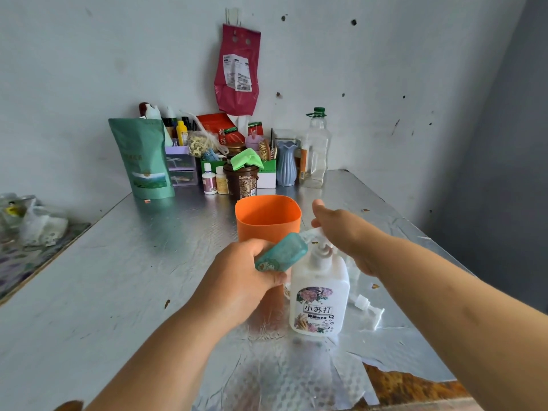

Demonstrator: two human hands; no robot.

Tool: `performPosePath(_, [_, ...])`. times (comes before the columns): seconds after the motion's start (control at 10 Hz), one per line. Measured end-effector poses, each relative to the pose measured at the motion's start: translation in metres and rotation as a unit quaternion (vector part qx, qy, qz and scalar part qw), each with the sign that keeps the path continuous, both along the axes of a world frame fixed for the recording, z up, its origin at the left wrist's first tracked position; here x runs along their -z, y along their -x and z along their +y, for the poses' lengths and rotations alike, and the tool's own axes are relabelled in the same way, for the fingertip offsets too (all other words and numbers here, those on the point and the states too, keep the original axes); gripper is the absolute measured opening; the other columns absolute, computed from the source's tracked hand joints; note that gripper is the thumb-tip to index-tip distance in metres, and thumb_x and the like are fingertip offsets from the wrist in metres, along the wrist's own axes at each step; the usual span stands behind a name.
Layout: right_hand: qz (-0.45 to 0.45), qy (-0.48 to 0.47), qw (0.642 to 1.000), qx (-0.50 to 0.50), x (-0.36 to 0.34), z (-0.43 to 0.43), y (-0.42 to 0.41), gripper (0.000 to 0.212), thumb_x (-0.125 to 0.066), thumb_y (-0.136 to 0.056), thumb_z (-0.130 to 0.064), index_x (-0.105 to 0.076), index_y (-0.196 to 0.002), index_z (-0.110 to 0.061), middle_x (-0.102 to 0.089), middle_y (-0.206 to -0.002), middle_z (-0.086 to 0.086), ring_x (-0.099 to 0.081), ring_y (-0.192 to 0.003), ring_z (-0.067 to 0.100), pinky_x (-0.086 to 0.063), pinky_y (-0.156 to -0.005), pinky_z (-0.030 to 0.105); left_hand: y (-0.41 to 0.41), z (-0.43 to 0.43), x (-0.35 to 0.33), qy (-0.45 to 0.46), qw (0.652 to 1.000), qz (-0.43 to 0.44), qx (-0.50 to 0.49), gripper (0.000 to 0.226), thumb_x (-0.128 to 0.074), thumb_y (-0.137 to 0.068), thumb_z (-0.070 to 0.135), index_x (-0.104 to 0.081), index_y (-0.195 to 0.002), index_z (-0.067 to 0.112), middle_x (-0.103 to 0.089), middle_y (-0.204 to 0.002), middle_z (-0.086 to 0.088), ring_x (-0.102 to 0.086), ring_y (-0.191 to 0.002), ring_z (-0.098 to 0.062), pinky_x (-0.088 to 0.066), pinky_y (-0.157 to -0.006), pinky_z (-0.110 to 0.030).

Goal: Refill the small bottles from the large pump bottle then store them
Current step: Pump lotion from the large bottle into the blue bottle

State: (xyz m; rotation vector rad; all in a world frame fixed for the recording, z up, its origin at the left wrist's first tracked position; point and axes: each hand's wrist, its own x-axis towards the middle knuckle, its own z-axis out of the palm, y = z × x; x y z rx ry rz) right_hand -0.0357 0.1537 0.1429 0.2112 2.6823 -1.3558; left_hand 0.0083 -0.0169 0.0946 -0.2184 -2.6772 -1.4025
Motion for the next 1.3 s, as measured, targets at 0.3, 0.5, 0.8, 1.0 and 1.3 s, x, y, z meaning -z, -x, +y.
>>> performPosePath(0.3, [0.027,-0.037,0.999,-0.023,-0.024,-0.014,0.011,0.066,-0.015,-0.100,-0.051,-0.029,-0.146,-0.006,-0.030,-0.152,0.016,-0.028,-0.140,0.030,-0.020,-0.114,0.042,0.006,-0.005,0.007,-0.016,1.000,-0.010,0.008,0.029,-0.081,-0.076,0.020,-0.071,-0.100,0.034,-0.074,-0.091,0.015,-0.069,-0.087,-0.008,-0.054,-0.086,-0.044])
performPosePath(0.5, [0.011,-0.051,0.999,-0.007,-0.009,-0.017,0.015,0.057,-0.016,-0.104,-0.039,-0.036,-0.140,0.000,-0.040,-0.145,0.018,-0.038,-0.133,0.031,-0.027,-0.109,0.041,0.009,-0.005,0.011,-0.014,1.000,-0.013,0.009,0.040,-0.081,-0.076,0.021,-0.069,-0.110,0.039,-0.072,-0.097,0.020,-0.067,-0.092,-0.002,-0.054,-0.089,-0.035])
performPosePath(0.8, [0.033,-0.113,0.993,0.014,0.004,-0.024,0.015,0.035,-0.019,-0.103,-0.012,-0.040,-0.127,0.001,-0.053,-0.120,0.028,-0.053,-0.111,0.043,-0.044,-0.088,0.043,0.010,-0.004,0.020,-0.001,1.000,-0.010,0.006,0.040,-0.081,-0.077,0.021,-0.068,-0.112,0.037,-0.072,-0.097,0.018,-0.067,-0.091,-0.003,-0.053,-0.088,-0.037])
performPosePath(1.0, [0.052,-0.086,0.995,-0.002,-0.006,-0.021,0.012,0.044,-0.014,-0.105,-0.022,-0.042,-0.126,0.005,-0.050,-0.123,0.032,-0.049,-0.115,0.047,-0.041,-0.095,0.049,0.007,-0.004,0.016,-0.013,1.000,-0.013,0.011,0.038,-0.081,-0.075,0.021,-0.069,-0.108,0.037,-0.073,-0.095,0.019,-0.068,-0.090,-0.005,-0.054,-0.088,-0.041])
performPosePath(1.3, [0.013,-0.057,0.998,-0.025,-0.006,-0.019,0.017,0.056,-0.017,-0.103,-0.040,-0.045,-0.132,-0.001,-0.050,-0.134,0.020,-0.047,-0.123,0.034,-0.033,-0.104,0.042,0.010,-0.004,0.011,-0.021,1.000,-0.019,0.012,0.040,-0.082,-0.074,0.017,-0.069,-0.108,0.035,-0.073,-0.097,0.017,-0.068,-0.091,-0.004,-0.053,-0.091,-0.040])
